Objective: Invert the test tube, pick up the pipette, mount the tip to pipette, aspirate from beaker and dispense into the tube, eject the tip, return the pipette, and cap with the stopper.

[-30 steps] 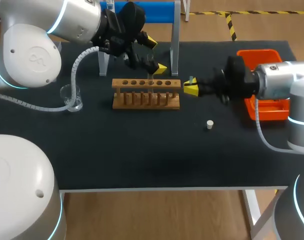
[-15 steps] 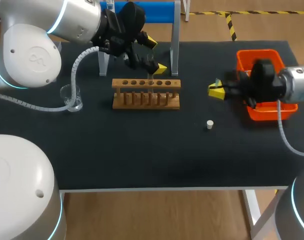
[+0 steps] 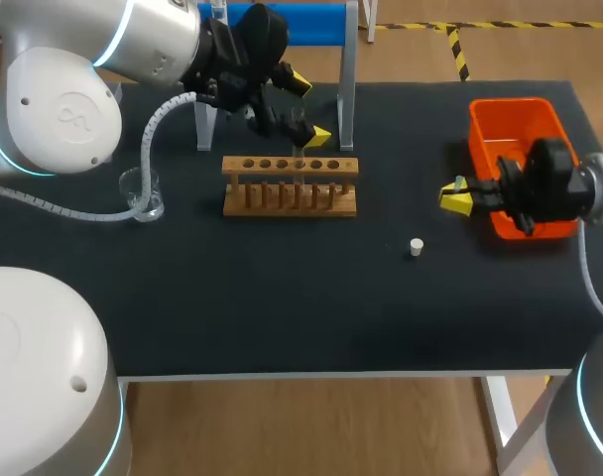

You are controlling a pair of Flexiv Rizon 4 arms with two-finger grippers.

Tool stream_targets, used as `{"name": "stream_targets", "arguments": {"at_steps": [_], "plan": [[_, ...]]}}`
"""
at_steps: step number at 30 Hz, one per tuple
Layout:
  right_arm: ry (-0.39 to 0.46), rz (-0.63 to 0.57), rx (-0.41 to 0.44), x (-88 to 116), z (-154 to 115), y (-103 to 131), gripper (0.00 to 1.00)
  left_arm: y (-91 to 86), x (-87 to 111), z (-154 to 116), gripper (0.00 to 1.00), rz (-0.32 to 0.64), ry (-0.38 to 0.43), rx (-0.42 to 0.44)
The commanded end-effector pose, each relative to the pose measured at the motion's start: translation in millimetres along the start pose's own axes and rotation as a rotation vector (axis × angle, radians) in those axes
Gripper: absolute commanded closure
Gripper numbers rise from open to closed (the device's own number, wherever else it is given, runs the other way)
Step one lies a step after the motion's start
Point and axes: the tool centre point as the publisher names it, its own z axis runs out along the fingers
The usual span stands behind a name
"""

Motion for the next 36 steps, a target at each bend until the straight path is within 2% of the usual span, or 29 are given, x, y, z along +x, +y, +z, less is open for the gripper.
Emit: {"name": "stream_targets", "arguments": {"at_steps": [1,11,29,32,36], "plan": [[-0.013,0.002,0.000,-4,-6,-7,1.00,-0.9,0.4,0,0.00,-0.002,0.000,-0.006],[-0.038,-0.002,0.017,-13,-14,-17,1.00,-0.9,0.4,0,0.00,-0.002,0.000,-0.006],[-0.019,0.007,0.008,-11,-16,-21,1.00,-0.9,0.4,0,0.00,-0.002,0.000,-0.006],[-0.019,0.007,0.008,-11,-16,-21,1.00,6.4,-18.1,-7,0.00,-0.018,-0.037,-0.027],[-0.019,0.007,0.008,-11,-16,-21,1.00,26.2,-43.5,-20,0.00,-0.080,-0.079,-0.055]]}}
